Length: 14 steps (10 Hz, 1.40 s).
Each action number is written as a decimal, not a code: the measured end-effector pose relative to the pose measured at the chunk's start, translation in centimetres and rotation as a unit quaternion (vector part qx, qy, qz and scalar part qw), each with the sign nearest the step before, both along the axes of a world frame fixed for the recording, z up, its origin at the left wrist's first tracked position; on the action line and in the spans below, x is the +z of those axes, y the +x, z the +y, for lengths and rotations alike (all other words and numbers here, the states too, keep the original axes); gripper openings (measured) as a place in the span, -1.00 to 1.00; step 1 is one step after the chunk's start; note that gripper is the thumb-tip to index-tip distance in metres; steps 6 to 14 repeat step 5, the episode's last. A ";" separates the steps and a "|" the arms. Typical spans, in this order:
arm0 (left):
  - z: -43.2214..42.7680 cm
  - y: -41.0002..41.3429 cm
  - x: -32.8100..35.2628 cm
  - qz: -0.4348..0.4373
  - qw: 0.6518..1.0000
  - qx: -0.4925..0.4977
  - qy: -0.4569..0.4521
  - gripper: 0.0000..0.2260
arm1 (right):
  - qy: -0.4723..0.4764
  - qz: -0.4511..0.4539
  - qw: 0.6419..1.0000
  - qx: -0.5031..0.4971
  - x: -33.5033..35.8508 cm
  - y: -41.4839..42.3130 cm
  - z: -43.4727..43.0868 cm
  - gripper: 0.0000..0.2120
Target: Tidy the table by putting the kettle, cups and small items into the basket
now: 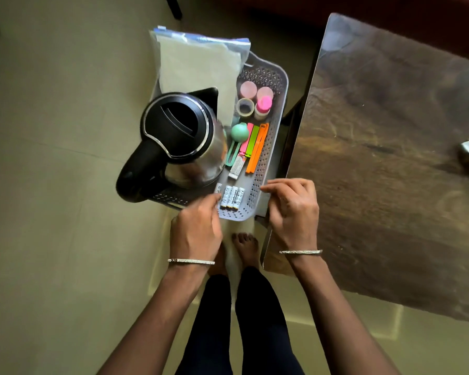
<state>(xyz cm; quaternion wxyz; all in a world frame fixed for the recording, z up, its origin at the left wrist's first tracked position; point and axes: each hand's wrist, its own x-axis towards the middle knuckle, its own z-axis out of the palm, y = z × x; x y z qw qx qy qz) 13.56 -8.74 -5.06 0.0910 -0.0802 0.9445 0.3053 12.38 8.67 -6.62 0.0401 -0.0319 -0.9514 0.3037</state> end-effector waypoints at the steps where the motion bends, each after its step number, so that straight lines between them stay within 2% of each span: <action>1: 0.2 1.0 1.8 -0.007 1.000 0.008 0.010 -0.75 | -0.019 -0.020 0.999 -0.028 2.0 1.2 0.6 -0.75; 5: 6.1 3.4 8.9 -0.131 0.987 -0.063 0.061 -0.79 | -0.081 -0.114 0.985 -0.101 9.8 7.4 4.4 -0.74; 14: 6.1 3.4 8.9 -0.131 0.987 -0.063 0.061 -0.79 | -0.081 -0.114 0.985 -0.101 9.8 7.4 4.4 -0.74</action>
